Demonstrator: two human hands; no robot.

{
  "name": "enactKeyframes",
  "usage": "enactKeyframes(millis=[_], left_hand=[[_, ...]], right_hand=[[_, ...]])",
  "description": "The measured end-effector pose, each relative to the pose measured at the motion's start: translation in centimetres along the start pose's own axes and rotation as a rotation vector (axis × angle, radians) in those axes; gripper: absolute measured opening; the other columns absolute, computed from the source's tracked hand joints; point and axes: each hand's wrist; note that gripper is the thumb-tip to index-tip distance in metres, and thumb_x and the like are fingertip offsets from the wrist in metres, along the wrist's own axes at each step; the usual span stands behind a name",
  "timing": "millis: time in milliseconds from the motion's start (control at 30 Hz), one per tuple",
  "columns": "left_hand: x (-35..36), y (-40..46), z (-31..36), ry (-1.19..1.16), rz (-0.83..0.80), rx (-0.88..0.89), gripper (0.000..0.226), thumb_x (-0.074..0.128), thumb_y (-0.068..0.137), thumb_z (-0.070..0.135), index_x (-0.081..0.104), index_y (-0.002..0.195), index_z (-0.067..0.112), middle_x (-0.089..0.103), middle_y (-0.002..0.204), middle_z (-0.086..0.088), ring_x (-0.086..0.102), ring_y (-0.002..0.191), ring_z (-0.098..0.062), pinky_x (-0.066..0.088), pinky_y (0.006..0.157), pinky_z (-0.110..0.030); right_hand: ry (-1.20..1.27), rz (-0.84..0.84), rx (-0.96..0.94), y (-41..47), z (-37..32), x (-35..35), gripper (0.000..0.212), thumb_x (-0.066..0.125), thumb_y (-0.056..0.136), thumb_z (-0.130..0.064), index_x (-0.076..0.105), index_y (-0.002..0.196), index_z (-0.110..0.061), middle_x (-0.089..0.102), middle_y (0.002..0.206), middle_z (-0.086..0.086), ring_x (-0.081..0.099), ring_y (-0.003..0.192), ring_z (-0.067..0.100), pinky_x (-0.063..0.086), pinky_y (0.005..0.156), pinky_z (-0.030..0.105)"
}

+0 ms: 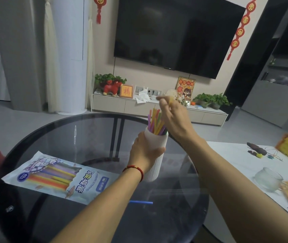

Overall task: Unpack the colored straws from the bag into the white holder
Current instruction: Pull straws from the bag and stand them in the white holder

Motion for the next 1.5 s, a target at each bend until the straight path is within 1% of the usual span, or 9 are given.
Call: enactKeyframes(millis=[100, 233, 533, 700, 833, 1000, 1133, 1300, 1500], left_hand=[[0.0, 0.0, 0.1, 0.006, -0.010, -0.011, 0.068, 0.079, 0.077, 0.045, 0.045, 0.130, 0.021, 0.057, 0.108, 0.004, 0.057, 0.092, -0.016, 0.045, 0.066, -0.024], [-0.1, 0.1, 0.2, 0.002, -0.033, -0.013, 0.068, 0.079, 0.074, 0.046, 0.046, 0.128, 0.022, 0.058, 0.104, 0.004, 0.059, 0.087, -0.015, 0.042, 0.059, -0.019], [-0.3, -0.1, 0.8, 0.012, -0.034, -0.023, 0.052, 0.075, 0.067, 0.045, 0.037, 0.102, 0.037, 0.050, 0.081, 0.021, 0.049, 0.071, 0.006, 0.036, 0.055, -0.018], [-2.5, -0.4, -0.8, 0.093, -0.209, -0.109, 0.071, 0.078, 0.066, 0.045, 0.044, 0.124, 0.021, 0.058, 0.112, 0.003, 0.057, 0.089, -0.008, 0.044, 0.065, -0.026], [-7.7, -1.3, -3.0, 0.320, -0.378, -0.103, 0.096, 0.079, 0.076, 0.036, 0.025, 0.153, 0.016, 0.040, 0.153, -0.007, 0.043, 0.136, -0.026, 0.040, 0.102, -0.036], [-13.1, -3.8, -6.1, 0.885, -0.846, 0.071, 0.122, 0.074, 0.065, 0.067, 0.010, 0.159, 0.020, 0.017, 0.164, 0.001, 0.014, 0.151, -0.018, 0.018, 0.122, -0.051], [-13.2, -5.2, -7.2, 1.088, -0.959, 0.080, 0.128, 0.076, 0.066, 0.057, -0.005, 0.158, 0.022, 0.006, 0.165, 0.003, 0.002, 0.152, -0.016, 0.001, 0.119, -0.063], [-11.8, -5.3, -6.8, 1.250, -0.868, 0.277, 0.111, 0.074, 0.059, 0.054, 0.022, 0.149, 0.015, 0.035, 0.133, -0.007, 0.047, 0.123, -0.030, 0.020, 0.116, -0.057], [-10.5, -6.0, -5.8, 1.246, -0.774, 0.356, 0.089, 0.073, 0.058, 0.050, 0.035, 0.130, 0.014, 0.036, 0.118, -0.007, 0.046, 0.104, -0.029, 0.044, 0.083, -0.040]], right_hand=[[-0.017, -0.095, 0.056, -0.8, 0.7, 0.3, 0.047, 0.035, 0.109, -0.033, 0.064, 0.122, 0.001, 0.071, 0.117, 0.025, 0.067, 0.104, 0.038, 0.057, 0.089, 0.048], [0.155, 0.113, 0.000, -0.3, 0.4, 0.0, 0.046, 0.052, 0.106, -0.016, 0.040, 0.151, -0.015, 0.059, 0.141, 0.012, 0.064, 0.113, 0.021, 0.056, 0.081, 0.012], [-0.213, -0.025, -0.182, -1.4, 0.6, 0.9, 0.040, 0.042, 0.105, -0.023, 0.066, 0.135, -0.010, 0.069, 0.138, 0.009, 0.058, 0.128, 0.025, 0.042, 0.104, 0.038], [-0.198, 0.011, -0.190, -2.0, 0.1, -0.1, 0.043, 0.047, 0.104, -0.022, 0.058, 0.143, -0.009, 0.057, 0.152, 0.009, 0.046, 0.143, 0.024, 0.028, 0.121, 0.043], [-0.138, 0.302, -0.303, -4.4, -0.4, -1.6, 0.030, 0.048, 0.093, -0.022, 0.071, 0.104, -0.006, 0.074, 0.107, 0.012, 0.063, 0.099, 0.028, 0.048, 0.089, 0.040], [-0.175, -0.185, -0.149, -15.1, 2.0, 2.9, 0.020, 0.052, 0.089, -0.032, 0.066, 0.086, -0.018, 0.065, 0.081, -0.005, 0.060, 0.072, 0.019, 0.050, 0.063, 0.031], [-0.360, -0.552, 0.132, -21.4, 5.0, 7.6, 0.047, 0.053, 0.088, -0.053, 0.059, 0.130, -0.034, 0.054, 0.132, -0.010, 0.047, 0.124, 0.021, 0.041, 0.097, 0.038], [-0.117, -0.410, 0.274, -21.8, 5.4, 9.3, 0.016, 0.074, 0.090, -0.041, 0.070, 0.100, -0.029, 0.049, 0.102, -0.010, 0.043, 0.097, 0.016, 0.046, 0.088, 0.036], [0.113, -0.299, 0.403, -21.2, 5.0, 9.5, 0.005, 0.075, 0.092, -0.029, 0.073, 0.096, -0.027, 0.067, 0.083, -0.012, 0.062, 0.078, 0.007, 0.053, 0.075, 0.030]])
Point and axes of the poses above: each hand's wrist, its own y-axis towards the middle knuckle, its own x-axis out of the palm, z = x × y
